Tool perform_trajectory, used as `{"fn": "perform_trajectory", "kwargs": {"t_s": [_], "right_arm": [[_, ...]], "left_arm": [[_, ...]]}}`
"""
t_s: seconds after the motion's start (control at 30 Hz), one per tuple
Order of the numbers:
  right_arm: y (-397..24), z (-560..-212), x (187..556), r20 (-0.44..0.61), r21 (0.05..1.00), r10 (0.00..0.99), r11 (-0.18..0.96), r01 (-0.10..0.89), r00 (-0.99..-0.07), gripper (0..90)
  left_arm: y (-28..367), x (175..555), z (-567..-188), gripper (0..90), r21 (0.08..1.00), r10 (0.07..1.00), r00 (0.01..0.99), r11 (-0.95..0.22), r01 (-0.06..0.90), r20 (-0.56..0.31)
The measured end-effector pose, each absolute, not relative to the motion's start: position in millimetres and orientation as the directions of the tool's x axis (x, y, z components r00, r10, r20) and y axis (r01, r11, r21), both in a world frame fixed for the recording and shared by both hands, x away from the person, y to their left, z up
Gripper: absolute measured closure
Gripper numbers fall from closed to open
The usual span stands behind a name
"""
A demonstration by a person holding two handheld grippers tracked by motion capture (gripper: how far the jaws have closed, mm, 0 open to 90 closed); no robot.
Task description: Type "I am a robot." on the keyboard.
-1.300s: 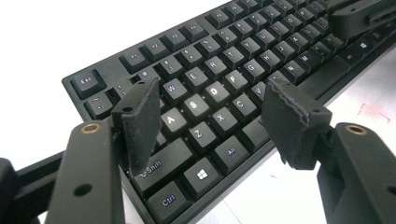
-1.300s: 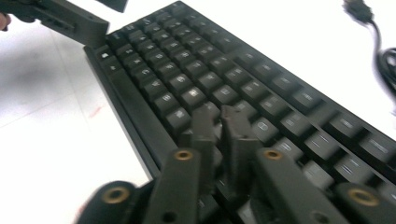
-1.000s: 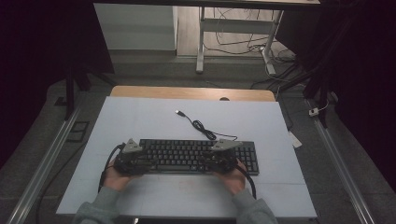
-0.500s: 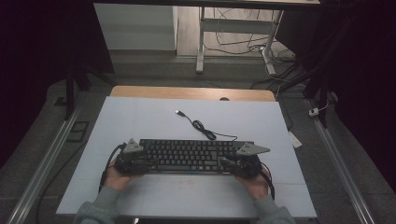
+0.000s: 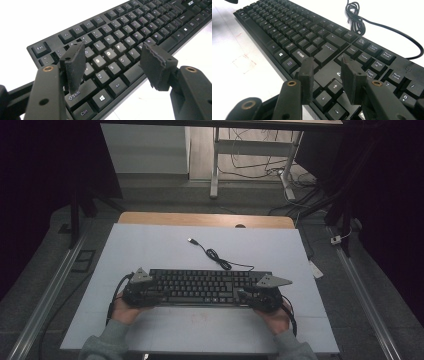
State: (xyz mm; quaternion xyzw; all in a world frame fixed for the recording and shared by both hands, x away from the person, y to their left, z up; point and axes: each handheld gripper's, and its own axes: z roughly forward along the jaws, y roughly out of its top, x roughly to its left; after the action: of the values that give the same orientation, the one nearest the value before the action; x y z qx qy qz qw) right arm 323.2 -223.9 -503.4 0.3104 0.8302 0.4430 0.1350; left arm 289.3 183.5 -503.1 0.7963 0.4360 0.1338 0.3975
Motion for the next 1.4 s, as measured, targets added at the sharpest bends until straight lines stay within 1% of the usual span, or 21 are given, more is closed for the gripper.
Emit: {"fn": "perform_trajectory", "kwargs": {"t_s": [0.2, 0.33, 0.43, 0.5, 0.63, 0.67, 1.1, 1.4], "right_arm": [[-223, -505, 323, 0.052, 0.817, 0.635, 0.417, 0.399, -0.771, 63.0], [-221, -505, 322, 0.048, 0.815, 0.625, 0.426, 0.393, -0.779, 62.9], [-220, -506, 322, 0.042, 0.813, 0.623, 0.433, 0.389, -0.781, 62.7], [-220, -506, 322, 0.043, 0.811, 0.625, 0.433, 0.392, -0.779, 62.6], [-220, -506, 322, 0.044, 0.811, 0.624, 0.433, 0.392, -0.780, 62.5], [-220, -507, 322, 0.045, 0.813, 0.625, 0.431, 0.392, -0.780, 62.5], [-221, -508, 322, 0.042, 0.808, 0.627, 0.437, 0.396, -0.778, 62.2], [-221, -508, 323, 0.037, 0.806, 0.629, 0.440, 0.395, -0.776, 62.1]], "left_arm": [[182, 289, -502, 38.0, 0.761, 0.796, 0.590, -0.300, 0.576, -0.133], [180, 288, -499, 44.4, 0.769, 0.782, 0.605, -0.293, 0.567, -0.148], [173, 288, -500, 53.1, 0.768, 0.757, 0.635, -0.313, 0.560, -0.155], [170, 288, -500, 62.3, 0.766, 0.742, 0.652, -0.326, 0.554, -0.155], [165, 287, -502, 85.2, 0.760, 0.717, 0.679, -0.353, 0.545, -0.155], [163, 287, -502, 88.3, 0.758, 0.713, 0.683, -0.356, 0.546, -0.158], [141, 288, -513, 88.5, 0.720, 0.675, 0.728, -0.445, 0.533, -0.121], [136, 289, -518, 88.4, 0.703, 0.675, 0.730, -0.468, 0.535, -0.107]]}}
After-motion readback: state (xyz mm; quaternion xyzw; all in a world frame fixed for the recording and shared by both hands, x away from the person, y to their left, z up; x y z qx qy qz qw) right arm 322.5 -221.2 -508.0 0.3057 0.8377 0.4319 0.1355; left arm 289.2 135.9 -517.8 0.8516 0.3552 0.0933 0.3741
